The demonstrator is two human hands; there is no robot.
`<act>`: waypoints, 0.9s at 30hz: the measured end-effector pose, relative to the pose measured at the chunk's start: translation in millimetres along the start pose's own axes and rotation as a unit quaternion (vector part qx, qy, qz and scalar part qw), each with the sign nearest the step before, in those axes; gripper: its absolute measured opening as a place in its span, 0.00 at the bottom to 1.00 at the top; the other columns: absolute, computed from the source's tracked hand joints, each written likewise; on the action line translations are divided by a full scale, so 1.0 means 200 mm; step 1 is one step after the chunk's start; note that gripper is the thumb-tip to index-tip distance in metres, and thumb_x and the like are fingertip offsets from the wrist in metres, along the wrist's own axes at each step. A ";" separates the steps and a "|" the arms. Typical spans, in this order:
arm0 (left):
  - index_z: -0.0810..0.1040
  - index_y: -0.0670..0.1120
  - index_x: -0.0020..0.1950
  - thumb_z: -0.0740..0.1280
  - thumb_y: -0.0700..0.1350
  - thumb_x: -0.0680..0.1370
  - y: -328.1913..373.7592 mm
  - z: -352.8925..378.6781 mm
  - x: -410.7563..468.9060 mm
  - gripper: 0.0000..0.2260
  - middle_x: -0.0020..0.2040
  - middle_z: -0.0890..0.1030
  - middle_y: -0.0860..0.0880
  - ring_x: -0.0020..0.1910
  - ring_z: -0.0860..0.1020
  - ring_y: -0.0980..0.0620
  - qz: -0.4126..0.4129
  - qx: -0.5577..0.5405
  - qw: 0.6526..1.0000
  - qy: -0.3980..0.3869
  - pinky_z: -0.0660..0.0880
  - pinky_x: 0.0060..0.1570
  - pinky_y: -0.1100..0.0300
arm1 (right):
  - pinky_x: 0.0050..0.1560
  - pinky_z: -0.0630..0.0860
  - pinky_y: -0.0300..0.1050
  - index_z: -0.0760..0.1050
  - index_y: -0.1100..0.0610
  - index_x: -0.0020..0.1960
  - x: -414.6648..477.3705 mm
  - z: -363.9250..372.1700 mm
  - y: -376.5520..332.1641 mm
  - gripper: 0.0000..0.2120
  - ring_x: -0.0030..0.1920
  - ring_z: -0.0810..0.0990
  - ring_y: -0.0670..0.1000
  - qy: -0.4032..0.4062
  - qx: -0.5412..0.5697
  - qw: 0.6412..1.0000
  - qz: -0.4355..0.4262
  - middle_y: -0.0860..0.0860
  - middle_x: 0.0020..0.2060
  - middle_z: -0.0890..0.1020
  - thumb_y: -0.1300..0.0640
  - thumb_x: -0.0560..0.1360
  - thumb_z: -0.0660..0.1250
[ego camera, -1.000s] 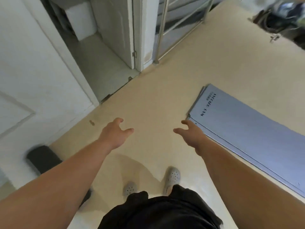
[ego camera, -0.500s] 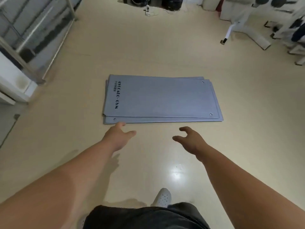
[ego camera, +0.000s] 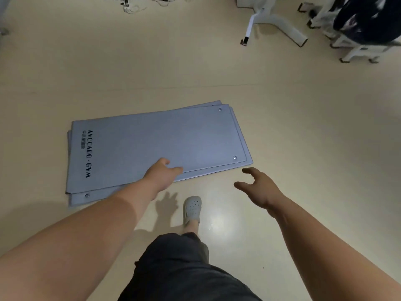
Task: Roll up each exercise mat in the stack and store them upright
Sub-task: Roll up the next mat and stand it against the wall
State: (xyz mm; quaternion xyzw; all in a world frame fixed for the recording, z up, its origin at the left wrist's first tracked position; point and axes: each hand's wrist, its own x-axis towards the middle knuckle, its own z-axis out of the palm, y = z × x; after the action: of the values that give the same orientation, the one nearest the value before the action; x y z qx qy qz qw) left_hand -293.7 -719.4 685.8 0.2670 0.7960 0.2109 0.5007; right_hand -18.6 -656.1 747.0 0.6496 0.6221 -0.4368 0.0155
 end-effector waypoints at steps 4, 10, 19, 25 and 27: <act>0.65 0.48 0.77 0.70 0.57 0.79 0.49 0.13 0.36 0.30 0.64 0.73 0.46 0.55 0.74 0.45 0.004 0.010 0.999 -0.041 0.71 0.58 0.55 | 0.54 0.73 0.46 0.68 0.51 0.78 0.37 -0.37 -0.05 0.30 0.53 0.77 0.52 -0.009 -0.059 0.998 0.020 0.54 0.71 0.72 0.48 0.79 0.71; 0.65 0.48 0.77 0.70 0.58 0.78 1.06 0.20 0.79 0.32 0.68 0.74 0.44 0.57 0.74 0.47 0.011 0.019 0.999 -0.050 0.69 0.56 0.57 | 0.54 0.72 0.46 0.68 0.50 0.77 0.95 -0.84 -0.21 0.30 0.57 0.78 0.55 0.004 -0.038 0.999 0.021 0.55 0.71 0.74 0.47 0.78 0.71; 0.67 0.49 0.75 0.72 0.57 0.77 1.55 0.46 1.38 0.30 0.56 0.78 0.49 0.48 0.77 0.51 -0.075 -0.084 0.992 0.060 0.71 0.46 0.59 | 0.58 0.68 0.45 0.68 0.52 0.77 2.16 -1.32 -0.32 0.29 0.68 0.75 0.57 -0.106 -0.122 0.985 -0.059 0.55 0.75 0.72 0.47 0.79 0.70; 0.70 0.43 0.74 0.73 0.51 0.78 1.86 0.82 1.52 0.28 0.67 0.76 0.41 0.61 0.76 0.44 -0.188 -0.241 0.928 0.212 0.71 0.63 0.52 | 0.56 0.68 0.43 0.71 0.53 0.75 2.90 -1.68 -0.53 0.26 0.69 0.76 0.58 -0.198 -0.201 0.945 -0.169 0.57 0.71 0.76 0.48 0.80 0.70; 0.70 0.45 0.74 0.73 0.52 0.78 1.96 0.94 1.46 0.28 0.68 0.76 0.44 0.62 0.75 0.44 -0.219 -0.284 0.904 0.231 0.72 0.62 0.52 | 0.57 0.69 0.44 0.71 0.52 0.75 3.00 -1.78 -0.62 0.26 0.66 0.77 0.57 -0.234 -0.234 0.923 -0.195 0.57 0.69 0.76 0.48 0.80 0.70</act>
State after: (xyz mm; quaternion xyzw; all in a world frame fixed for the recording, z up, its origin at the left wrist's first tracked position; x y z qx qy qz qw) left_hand -144.0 -219.0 645.4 -0.1236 0.8343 0.3688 0.3907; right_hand -18.5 49.5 678.9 0.3731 0.7994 -0.4126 0.2270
